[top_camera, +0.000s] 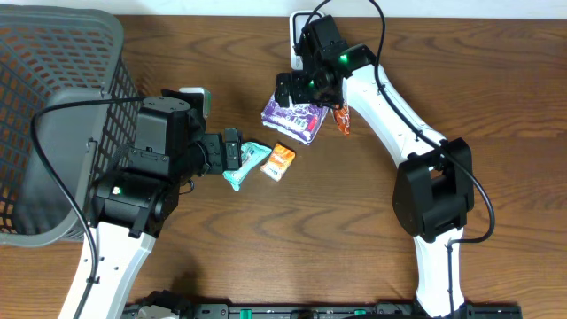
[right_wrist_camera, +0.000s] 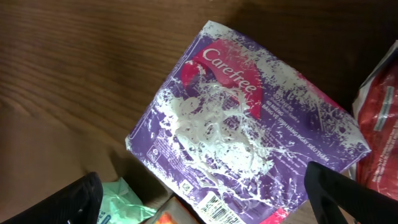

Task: Scan the item barcode

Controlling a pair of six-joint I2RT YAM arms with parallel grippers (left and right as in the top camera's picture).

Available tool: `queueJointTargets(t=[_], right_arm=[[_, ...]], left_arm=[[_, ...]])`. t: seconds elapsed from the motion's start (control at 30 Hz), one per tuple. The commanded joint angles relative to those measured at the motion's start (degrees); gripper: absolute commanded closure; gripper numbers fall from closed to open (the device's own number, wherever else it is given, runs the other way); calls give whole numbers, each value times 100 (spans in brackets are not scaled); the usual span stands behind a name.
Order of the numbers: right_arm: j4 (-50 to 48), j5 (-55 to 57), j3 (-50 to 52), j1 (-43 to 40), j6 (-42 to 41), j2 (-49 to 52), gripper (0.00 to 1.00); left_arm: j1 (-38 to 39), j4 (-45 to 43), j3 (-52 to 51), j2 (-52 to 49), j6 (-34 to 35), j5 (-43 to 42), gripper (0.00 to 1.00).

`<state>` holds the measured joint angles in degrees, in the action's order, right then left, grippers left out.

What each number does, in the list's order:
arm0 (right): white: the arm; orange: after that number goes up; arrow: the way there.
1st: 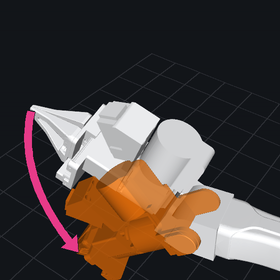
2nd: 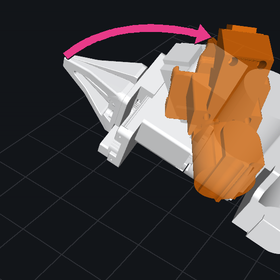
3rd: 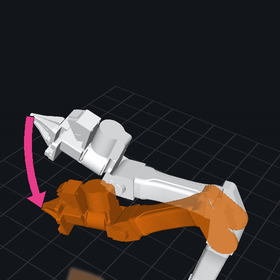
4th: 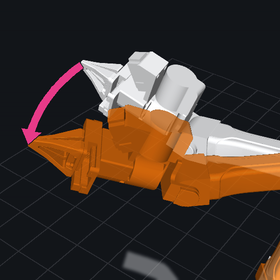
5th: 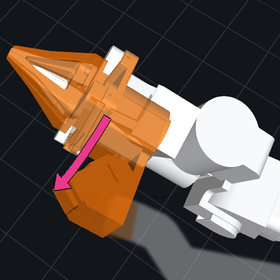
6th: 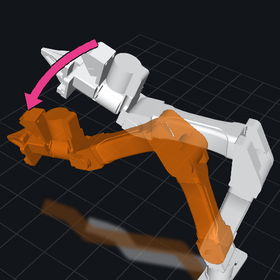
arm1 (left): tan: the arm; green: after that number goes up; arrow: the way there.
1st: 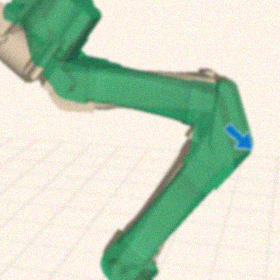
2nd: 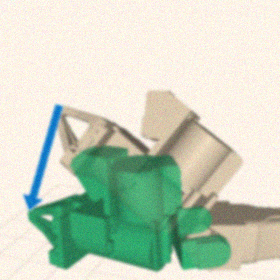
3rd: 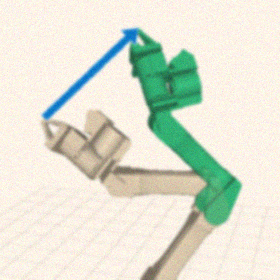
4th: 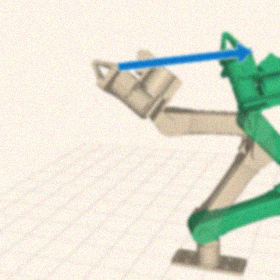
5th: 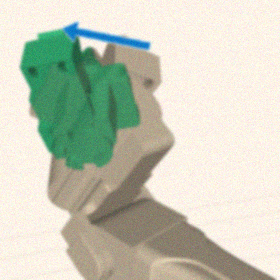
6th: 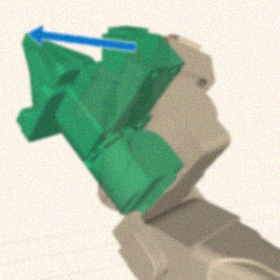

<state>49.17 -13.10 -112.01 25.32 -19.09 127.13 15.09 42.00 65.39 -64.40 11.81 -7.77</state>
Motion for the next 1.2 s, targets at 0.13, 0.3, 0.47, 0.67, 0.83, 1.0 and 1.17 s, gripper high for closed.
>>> queueJointTargets(t=[0.13,0.3,0.47,0.67,0.83,1.0,1.17], right_arm=[[-31,275,129,-20,-66,50,1],[-2,586,160,-157,-258,50,1],[76,704,170,-457,-654,50,1],[98,138,358,-616,-726,50,1],[11,-470,872,-616,-1602,50,6],[-468,-656,1182,-632,-1598,50,16],[-481,-151,1182,-813,-1029,50,18]], left_arm=[[-24,2,48,7,-33,-33,2],[-24,2,48,7,-33,-33,2],[-24,0,48,7,-33,-33,2],[-24,2,48,7,-33,-33,2],[-24,2,48,7,-33,-33,2],[-24,2,48,7,-33,-33,2],[-24,2,48,7,-33,-33,2]])
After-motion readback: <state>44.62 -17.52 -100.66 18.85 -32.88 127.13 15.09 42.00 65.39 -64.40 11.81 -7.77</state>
